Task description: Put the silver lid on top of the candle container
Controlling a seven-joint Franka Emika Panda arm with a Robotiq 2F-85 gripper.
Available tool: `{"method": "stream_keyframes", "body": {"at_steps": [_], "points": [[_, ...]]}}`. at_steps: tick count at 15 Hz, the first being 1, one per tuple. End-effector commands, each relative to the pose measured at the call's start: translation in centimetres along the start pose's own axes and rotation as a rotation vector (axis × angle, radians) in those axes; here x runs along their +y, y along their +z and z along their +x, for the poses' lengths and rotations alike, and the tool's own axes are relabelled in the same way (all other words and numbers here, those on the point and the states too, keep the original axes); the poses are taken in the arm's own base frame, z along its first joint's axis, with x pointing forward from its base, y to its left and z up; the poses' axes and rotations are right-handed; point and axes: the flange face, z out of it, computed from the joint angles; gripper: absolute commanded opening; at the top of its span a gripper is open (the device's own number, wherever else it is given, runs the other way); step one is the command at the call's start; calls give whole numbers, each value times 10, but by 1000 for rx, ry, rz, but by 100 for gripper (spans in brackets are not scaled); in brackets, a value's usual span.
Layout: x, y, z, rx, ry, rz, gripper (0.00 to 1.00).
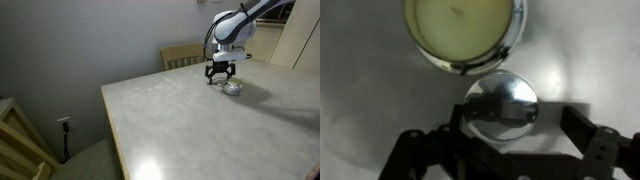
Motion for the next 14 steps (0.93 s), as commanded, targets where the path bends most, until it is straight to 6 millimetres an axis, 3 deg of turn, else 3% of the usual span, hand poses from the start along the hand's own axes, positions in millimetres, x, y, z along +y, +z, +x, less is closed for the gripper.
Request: {"method": "stream_keyframes", "body": {"at_steps": [1, 6, 14], "points": [[1, 2, -6, 36, 37, 6, 100], [8, 6, -8, 25, 55, 8, 100], [26, 4, -12, -115, -241, -138, 100]]}}
